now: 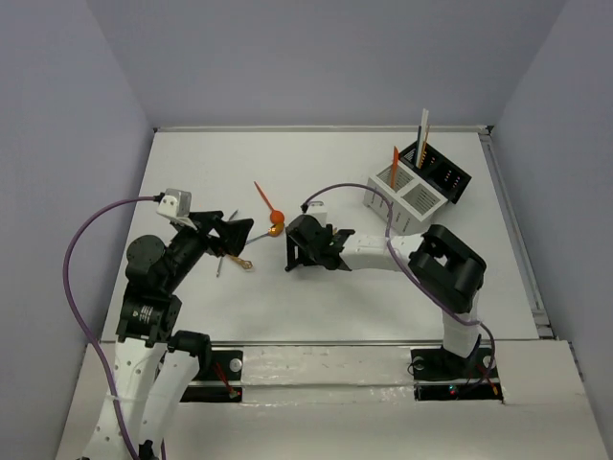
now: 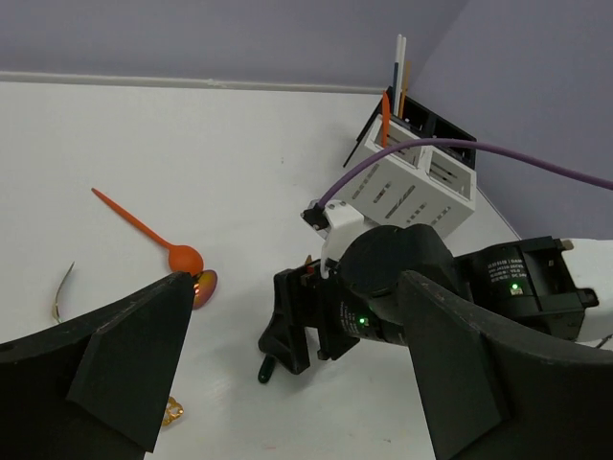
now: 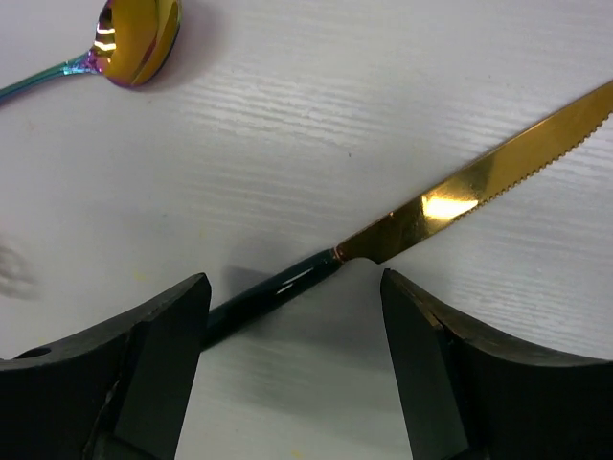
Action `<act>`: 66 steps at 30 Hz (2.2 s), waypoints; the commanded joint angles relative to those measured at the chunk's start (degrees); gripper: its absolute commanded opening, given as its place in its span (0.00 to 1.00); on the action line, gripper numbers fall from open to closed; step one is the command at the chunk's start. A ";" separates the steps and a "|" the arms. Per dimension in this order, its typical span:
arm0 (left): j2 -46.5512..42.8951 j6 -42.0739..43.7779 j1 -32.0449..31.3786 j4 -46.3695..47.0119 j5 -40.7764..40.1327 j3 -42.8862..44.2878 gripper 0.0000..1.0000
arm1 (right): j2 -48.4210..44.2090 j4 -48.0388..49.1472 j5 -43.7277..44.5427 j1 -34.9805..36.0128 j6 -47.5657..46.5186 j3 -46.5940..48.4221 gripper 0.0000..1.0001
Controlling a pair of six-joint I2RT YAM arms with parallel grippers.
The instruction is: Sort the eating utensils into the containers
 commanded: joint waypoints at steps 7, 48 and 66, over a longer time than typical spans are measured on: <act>-0.47 0.27 -0.40 3.59 1.25 0.29 0.99 | 4.97 -10.74 10.56 0.98 -3.10 4.66 0.49; -0.12 0.18 -0.92 3.68 1.69 0.20 0.99 | -18.04 2.77 11.60 -4.02 -21.39 -2.80 0.07; -0.47 0.44 -1.98 3.32 1.78 0.29 0.99 | -16.49 40.05 9.60 -32.58 -39.23 1.14 0.07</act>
